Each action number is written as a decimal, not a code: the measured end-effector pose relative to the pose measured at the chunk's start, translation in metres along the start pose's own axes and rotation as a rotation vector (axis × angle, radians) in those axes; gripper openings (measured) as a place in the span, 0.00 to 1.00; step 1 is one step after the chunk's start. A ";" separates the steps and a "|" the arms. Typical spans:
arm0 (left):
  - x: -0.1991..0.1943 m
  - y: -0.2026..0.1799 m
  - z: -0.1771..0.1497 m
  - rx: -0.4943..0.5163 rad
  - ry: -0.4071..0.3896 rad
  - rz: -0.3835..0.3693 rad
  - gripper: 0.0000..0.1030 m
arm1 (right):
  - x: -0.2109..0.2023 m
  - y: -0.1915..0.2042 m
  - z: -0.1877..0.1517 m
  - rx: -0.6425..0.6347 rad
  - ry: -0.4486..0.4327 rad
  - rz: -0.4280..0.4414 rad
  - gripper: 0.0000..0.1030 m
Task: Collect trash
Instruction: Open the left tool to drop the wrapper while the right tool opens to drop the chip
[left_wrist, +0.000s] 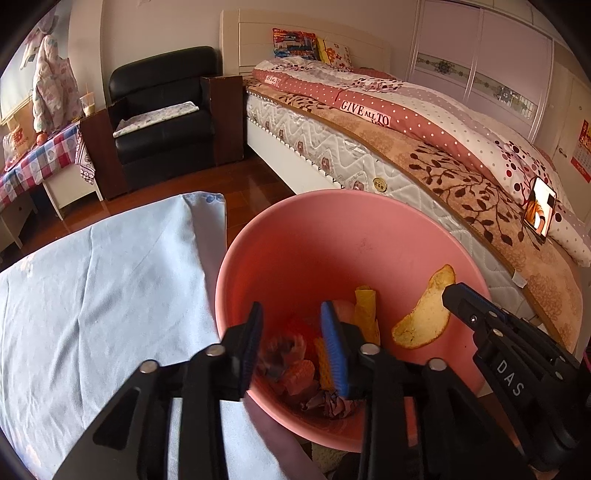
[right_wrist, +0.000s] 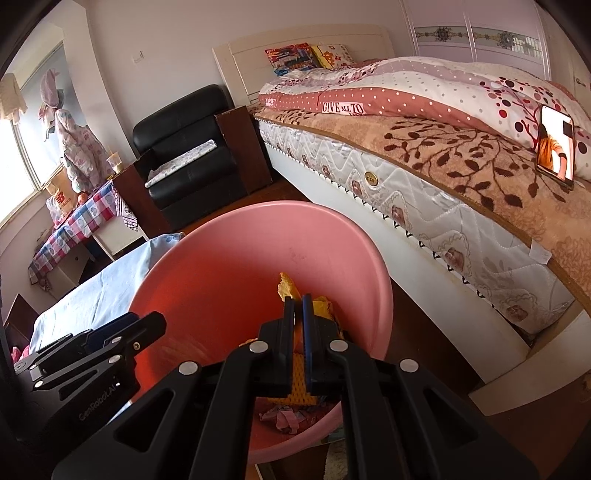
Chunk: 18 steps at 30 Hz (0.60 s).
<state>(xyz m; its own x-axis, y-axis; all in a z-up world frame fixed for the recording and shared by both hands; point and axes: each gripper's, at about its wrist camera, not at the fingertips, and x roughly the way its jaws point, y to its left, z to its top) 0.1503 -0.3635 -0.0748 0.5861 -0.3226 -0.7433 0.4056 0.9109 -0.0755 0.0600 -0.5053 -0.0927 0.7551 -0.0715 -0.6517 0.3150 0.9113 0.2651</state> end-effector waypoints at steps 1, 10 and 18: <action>0.000 0.000 0.000 -0.001 -0.002 0.000 0.38 | 0.001 -0.001 0.000 0.004 0.004 -0.001 0.05; -0.006 0.001 0.000 -0.004 -0.018 -0.006 0.50 | 0.005 -0.005 0.000 0.017 0.024 0.004 0.06; -0.015 0.002 0.001 -0.001 -0.037 -0.011 0.50 | -0.002 -0.001 0.001 0.000 0.005 0.020 0.22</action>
<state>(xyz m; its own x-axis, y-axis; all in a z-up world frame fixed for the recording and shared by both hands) 0.1434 -0.3571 -0.0633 0.6070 -0.3416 -0.7175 0.4116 0.9075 -0.0838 0.0588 -0.5063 -0.0904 0.7584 -0.0513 -0.6498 0.2997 0.9127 0.2778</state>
